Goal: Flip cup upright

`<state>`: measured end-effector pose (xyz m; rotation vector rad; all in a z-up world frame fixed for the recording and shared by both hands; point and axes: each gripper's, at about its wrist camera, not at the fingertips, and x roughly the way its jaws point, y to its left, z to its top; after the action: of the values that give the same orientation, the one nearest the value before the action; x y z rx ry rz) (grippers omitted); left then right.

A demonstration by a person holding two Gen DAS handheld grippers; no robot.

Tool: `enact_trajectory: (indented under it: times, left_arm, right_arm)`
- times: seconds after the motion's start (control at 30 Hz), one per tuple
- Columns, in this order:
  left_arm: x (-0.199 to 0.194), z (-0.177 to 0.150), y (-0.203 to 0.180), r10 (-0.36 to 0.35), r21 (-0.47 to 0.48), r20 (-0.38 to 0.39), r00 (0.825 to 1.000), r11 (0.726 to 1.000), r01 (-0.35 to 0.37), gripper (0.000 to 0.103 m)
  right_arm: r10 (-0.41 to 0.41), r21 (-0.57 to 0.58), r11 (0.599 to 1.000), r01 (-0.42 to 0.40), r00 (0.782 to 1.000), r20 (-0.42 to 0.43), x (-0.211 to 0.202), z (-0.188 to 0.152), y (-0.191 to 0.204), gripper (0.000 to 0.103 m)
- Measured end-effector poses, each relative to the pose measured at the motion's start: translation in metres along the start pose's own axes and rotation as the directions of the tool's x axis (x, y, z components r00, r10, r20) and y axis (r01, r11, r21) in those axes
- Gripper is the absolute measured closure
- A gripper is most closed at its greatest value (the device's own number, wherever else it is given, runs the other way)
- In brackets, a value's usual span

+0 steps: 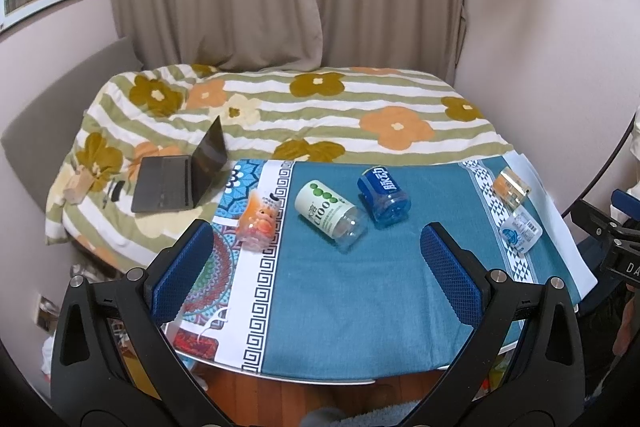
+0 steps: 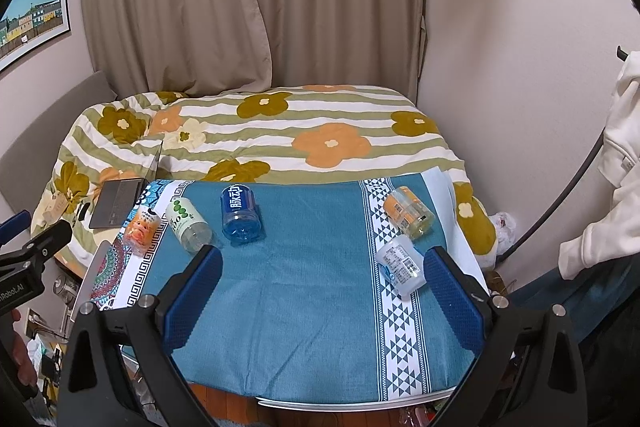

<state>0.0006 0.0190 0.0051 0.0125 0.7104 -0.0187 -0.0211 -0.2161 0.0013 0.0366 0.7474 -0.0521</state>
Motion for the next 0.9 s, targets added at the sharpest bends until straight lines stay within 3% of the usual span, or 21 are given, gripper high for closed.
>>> enact_trajectory:
  times: [0.9]
  left_arm:
    - [0.003, 0.006, -0.013, -0.002, -0.003, -0.009, 1.000, 1.000, 0.002, 0.000]
  right_arm:
    - [0.003, 0.005, 1.000, -0.003, 1.000, 0.002, -0.002, 0.001, -0.005, 0.002]
